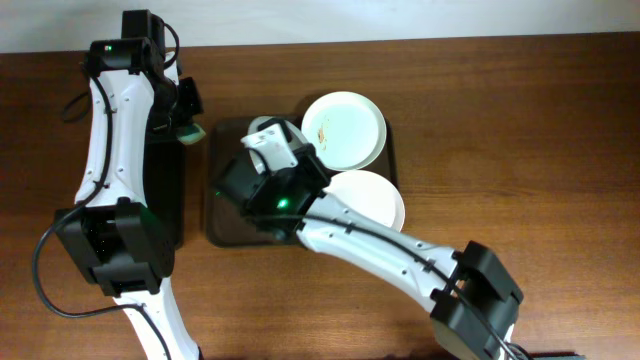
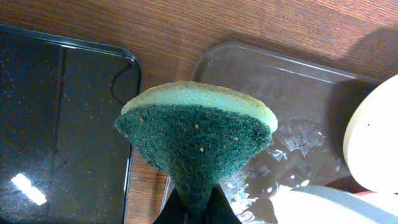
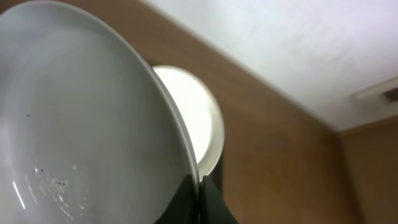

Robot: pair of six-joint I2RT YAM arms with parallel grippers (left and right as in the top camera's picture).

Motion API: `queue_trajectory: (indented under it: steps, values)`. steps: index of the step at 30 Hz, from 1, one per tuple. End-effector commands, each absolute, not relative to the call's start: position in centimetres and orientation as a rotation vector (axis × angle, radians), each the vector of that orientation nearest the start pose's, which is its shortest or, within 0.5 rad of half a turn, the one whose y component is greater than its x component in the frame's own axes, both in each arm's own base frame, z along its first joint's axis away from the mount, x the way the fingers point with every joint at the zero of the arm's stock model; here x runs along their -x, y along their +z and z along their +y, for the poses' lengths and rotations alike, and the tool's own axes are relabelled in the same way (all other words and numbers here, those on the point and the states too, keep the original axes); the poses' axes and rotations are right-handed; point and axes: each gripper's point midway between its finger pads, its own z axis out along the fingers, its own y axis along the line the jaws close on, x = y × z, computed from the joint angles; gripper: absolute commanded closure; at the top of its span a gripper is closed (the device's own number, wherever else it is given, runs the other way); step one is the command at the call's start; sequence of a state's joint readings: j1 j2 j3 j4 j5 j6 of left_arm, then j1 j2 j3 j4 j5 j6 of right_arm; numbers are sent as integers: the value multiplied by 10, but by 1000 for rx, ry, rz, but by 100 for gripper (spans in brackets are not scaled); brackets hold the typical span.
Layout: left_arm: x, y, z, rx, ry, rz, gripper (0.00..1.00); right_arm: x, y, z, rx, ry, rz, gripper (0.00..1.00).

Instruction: Clean dirty plates on tray and stack at the side

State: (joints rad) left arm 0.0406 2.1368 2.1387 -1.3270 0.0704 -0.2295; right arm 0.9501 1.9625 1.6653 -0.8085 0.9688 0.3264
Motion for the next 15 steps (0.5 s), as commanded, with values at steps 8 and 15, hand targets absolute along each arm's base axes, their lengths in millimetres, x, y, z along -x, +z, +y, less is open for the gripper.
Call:
queue_trajectory:
  steps: [8, 15]
  values:
    - [-457, 160, -2, 346, -121, 2910, 99, -409, 228, 159, -109, 195, 2541, 96]
    - [-451, 155, -65, -46, -118, 2942, 99, -372, 188, -63, -848, 197, 2661, 96]
